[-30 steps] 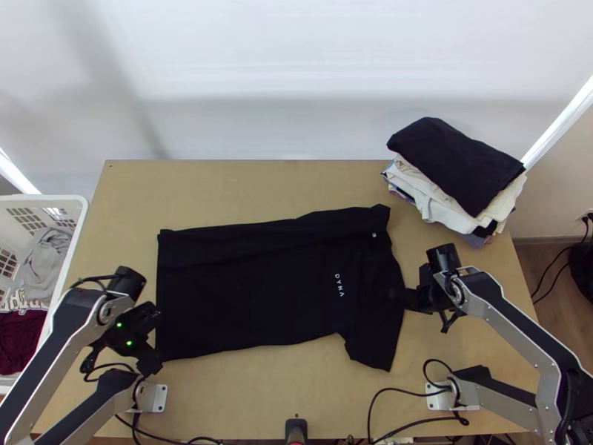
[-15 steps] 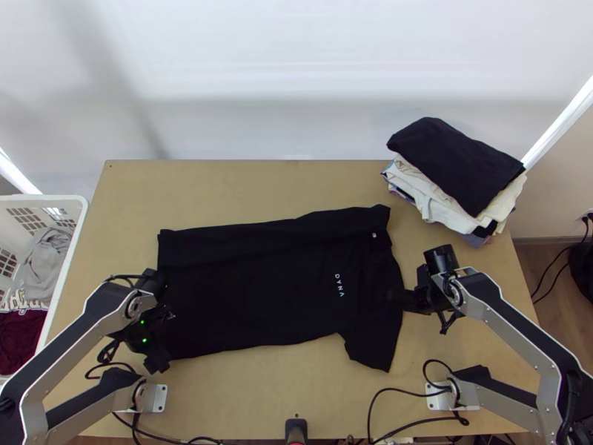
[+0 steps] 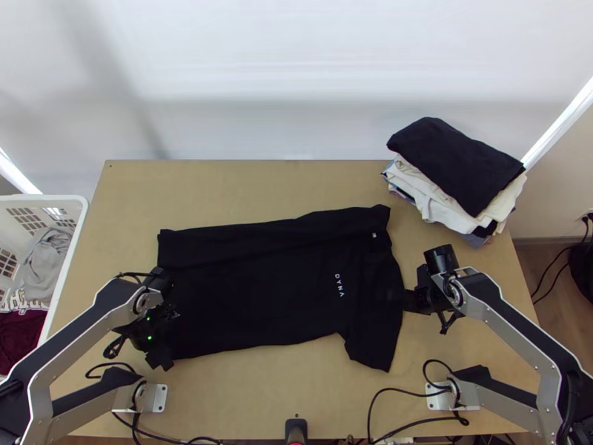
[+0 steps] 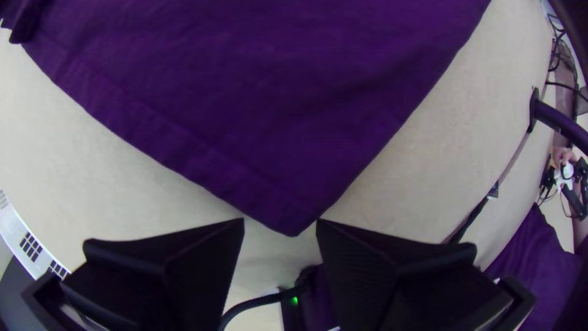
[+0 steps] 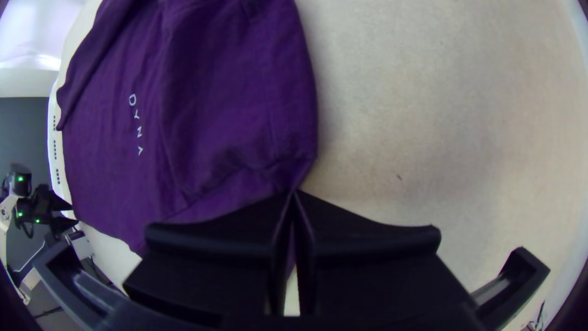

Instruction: Fold the t-shirt

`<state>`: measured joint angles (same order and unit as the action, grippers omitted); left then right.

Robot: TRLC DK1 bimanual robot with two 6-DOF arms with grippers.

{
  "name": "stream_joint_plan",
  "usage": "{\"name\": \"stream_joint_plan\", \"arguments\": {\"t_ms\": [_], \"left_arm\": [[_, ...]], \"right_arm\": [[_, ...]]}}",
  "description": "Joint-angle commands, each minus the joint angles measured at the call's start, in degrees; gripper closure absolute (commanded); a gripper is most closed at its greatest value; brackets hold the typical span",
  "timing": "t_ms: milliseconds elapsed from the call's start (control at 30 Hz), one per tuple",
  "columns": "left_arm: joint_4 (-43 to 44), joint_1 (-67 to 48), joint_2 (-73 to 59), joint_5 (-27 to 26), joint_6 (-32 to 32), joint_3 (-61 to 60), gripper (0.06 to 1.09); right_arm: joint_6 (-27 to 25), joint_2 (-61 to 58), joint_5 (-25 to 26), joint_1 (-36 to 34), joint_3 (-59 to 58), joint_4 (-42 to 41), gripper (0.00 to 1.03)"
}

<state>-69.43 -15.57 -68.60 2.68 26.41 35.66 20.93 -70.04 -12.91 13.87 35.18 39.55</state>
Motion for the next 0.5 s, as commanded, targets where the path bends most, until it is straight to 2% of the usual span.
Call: {"name": "stream_joint_plan", "arguments": {"t_ms": [0,33,100,133,167,200,467], "left_arm": [[0.0,-0.4,-0.9,-1.1,-0.1,-1.2,0.79],[1.0,-0.3,-1.1,-1.1,-0.3,-1.2,0.83],[1.0,-0.3,-1.8,-1.6,0.0,-1.2,0.83],[1.4,-0.4,-1.9,-2.1,0.1,-1.2,0.87],[2.1,-0.4,-2.0,-2.7,0.1,-0.9,0.93],[2.3,-0.2,-2.2,-3.0,0.0,-0.5,1.04],[4.7,8.2,-2.6,-3.1,4.5,0.5,1.04]], "right_arm": [[0.3,1.0,-0.3,0.0,-0.9,-0.2,1.00],[0.3,1.1,-0.3,0.0,-0.9,-0.2,1.00],[0.3,1.4,-0.3,-0.1,-1.0,-0.2,1.00],[0.2,1.6,-0.3,-0.1,-1.0,-0.2,1.00],[0.1,1.7,-0.2,-0.2,-1.0,-0.2,1.00],[-0.1,2.0,-0.2,-0.4,-1.1,-0.2,1.00],[-4.4,3.2,-0.1,-5.5,-2.0,-0.1,1.00]]}}
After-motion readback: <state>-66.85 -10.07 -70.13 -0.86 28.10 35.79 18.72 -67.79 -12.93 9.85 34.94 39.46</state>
